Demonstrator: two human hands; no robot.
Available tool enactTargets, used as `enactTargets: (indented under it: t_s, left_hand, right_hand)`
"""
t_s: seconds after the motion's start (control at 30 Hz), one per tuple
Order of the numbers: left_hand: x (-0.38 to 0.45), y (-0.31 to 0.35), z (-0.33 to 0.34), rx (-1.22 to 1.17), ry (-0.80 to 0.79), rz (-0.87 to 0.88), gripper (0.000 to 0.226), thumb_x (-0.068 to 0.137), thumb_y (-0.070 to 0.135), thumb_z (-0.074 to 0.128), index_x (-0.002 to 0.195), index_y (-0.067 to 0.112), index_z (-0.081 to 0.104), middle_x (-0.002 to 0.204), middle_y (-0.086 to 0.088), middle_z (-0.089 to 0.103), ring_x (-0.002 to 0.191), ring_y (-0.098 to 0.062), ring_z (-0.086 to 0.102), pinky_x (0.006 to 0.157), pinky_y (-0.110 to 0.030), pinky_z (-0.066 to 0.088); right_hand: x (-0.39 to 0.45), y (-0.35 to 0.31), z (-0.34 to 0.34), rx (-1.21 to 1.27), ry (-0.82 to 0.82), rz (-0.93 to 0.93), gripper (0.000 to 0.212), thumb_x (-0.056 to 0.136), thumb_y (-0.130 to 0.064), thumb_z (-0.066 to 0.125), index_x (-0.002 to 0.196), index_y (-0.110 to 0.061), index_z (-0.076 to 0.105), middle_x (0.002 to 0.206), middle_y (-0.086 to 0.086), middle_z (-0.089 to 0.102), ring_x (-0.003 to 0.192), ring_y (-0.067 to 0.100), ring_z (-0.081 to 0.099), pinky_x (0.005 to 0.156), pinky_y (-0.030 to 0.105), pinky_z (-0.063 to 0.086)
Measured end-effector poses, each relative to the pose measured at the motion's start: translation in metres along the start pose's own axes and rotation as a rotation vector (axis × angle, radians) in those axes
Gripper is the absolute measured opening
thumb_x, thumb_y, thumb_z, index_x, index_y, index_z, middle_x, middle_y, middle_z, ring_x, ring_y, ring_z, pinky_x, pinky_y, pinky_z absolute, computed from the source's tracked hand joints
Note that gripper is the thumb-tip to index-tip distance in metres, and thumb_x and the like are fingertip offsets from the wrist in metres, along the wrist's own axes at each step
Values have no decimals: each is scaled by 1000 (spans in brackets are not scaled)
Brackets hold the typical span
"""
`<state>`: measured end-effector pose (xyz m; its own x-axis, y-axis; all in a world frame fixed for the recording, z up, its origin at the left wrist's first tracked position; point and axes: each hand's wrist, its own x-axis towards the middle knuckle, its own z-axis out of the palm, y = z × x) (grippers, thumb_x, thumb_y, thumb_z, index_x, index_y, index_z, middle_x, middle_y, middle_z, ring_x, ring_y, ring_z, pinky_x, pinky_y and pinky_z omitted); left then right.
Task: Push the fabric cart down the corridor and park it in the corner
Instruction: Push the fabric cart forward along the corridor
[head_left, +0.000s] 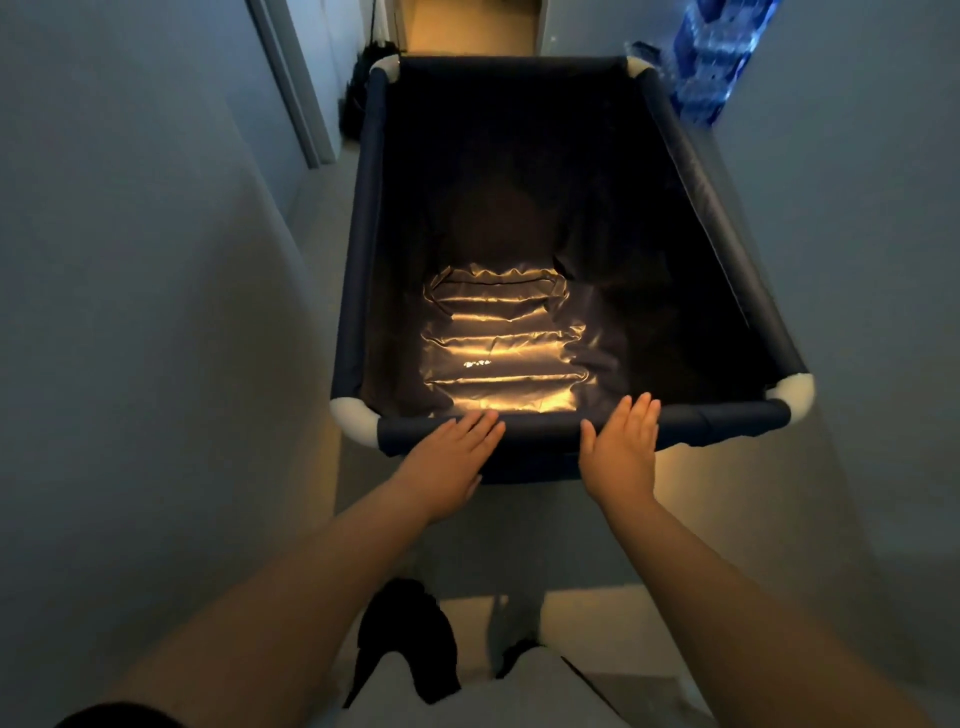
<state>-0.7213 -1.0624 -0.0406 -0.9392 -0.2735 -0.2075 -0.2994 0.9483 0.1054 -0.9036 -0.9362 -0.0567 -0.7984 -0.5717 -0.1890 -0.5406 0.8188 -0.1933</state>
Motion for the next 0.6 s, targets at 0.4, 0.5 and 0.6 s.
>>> enactTargets:
  t_s: [0.4, 0.5, 0.6]
  left_hand:
    - [49, -152, -19, -18, -19, 72, 71, 94, 27, 47, 147, 11, 3, 157, -10, 10, 143, -25, 11, 115, -36, 9]
    - [69, -169, -24, -42, 2, 109, 70, 92, 22, 49, 146, 9, 6, 156, -12, 15, 142, -26, 17, 115, -35, 13]
    - [83, -185, -26, -80, 19, 110, 70, 92, 23, 49, 147, 11, 7, 156, -9, 17, 141, -23, 19, 116, -35, 15]
  right_hand:
    - [87, -138, 5, 302, 98, 356, 70, 98, -30, 39, 146, 5, 1, 157, 22, -5, 145, 36, -8, 119, 42, 9]
    - [111, -162, 7, 352, 149, 411, 70, 98, -31, 39, 146, 4, 2, 157, 22, -6, 145, 35, -8, 119, 42, 12]
    - [135, -179, 7, 382, 184, 470, 73, 97, -33, 43, 146, 4, 4, 157, 23, -7, 144, 36, -9, 118, 42, 17]
